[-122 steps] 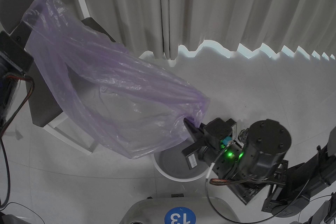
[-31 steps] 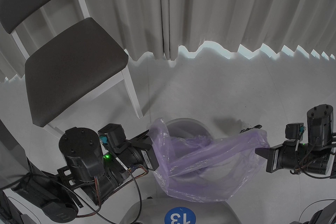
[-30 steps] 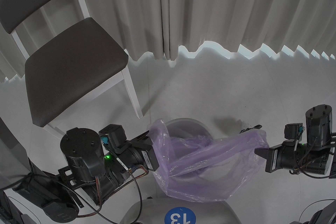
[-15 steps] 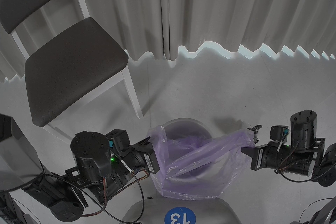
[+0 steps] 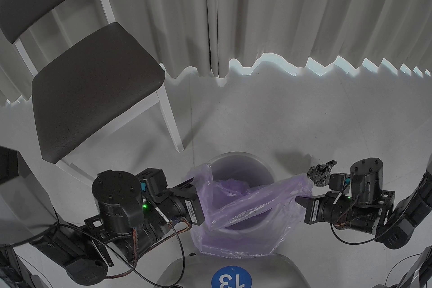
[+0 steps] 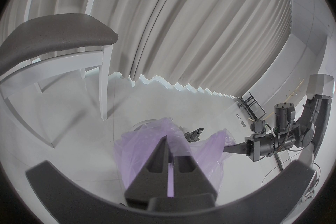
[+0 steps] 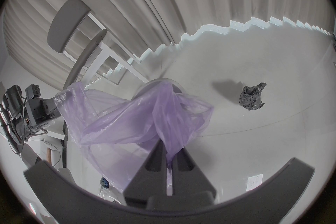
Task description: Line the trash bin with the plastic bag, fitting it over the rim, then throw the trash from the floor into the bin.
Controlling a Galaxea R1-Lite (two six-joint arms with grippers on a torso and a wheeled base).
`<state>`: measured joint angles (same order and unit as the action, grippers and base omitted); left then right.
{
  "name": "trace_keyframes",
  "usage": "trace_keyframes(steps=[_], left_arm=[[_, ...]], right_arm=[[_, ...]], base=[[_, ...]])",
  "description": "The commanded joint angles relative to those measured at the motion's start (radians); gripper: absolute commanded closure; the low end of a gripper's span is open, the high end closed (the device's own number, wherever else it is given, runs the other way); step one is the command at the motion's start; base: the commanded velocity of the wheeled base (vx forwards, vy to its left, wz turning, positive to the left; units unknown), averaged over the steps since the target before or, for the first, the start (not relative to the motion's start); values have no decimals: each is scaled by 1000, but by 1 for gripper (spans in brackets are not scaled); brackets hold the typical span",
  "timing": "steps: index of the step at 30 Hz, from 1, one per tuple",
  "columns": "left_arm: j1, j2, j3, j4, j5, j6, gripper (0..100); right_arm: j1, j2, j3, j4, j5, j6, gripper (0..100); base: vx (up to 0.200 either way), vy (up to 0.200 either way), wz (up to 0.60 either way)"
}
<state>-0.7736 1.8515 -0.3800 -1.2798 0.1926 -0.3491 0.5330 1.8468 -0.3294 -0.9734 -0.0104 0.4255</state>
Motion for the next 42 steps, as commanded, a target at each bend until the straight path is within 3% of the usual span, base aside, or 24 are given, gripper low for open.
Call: trace_keyframes(steps=[1, 8, 14, 21, 23, 33, 42], left_arm=[[-4, 12, 4, -3, -2, -1, 100], [-4, 84, 18, -112, -13, -1, 100], [2, 218, 32, -273, -25, -5, 100], [5, 249, 27, -291, -56, -90, 100], [11, 262, 15, -291, -88, -116, 100], [51, 331, -19, -291, -111, -133, 100], [76, 209, 105, -243, -171, -133, 100]], right_arm=[[-38, 52, 36, -36, 0, -10, 100], [-171, 43, 38, -8, 7, -100, 100], [-202, 35, 53, 1, 30, -133, 100], [-183, -41, 81, 4, 53, -143, 100], [-136, -90, 90, 16, 53, -143, 100], [-93, -93, 92, 88, 53, -140, 100], [-57, -64, 119, 93, 53, -140, 100]], base=[[0, 0, 0], [0, 0, 0], [0, 0, 0], [0, 0, 0], [0, 0, 0], [0, 0, 0], [0, 0, 0]])
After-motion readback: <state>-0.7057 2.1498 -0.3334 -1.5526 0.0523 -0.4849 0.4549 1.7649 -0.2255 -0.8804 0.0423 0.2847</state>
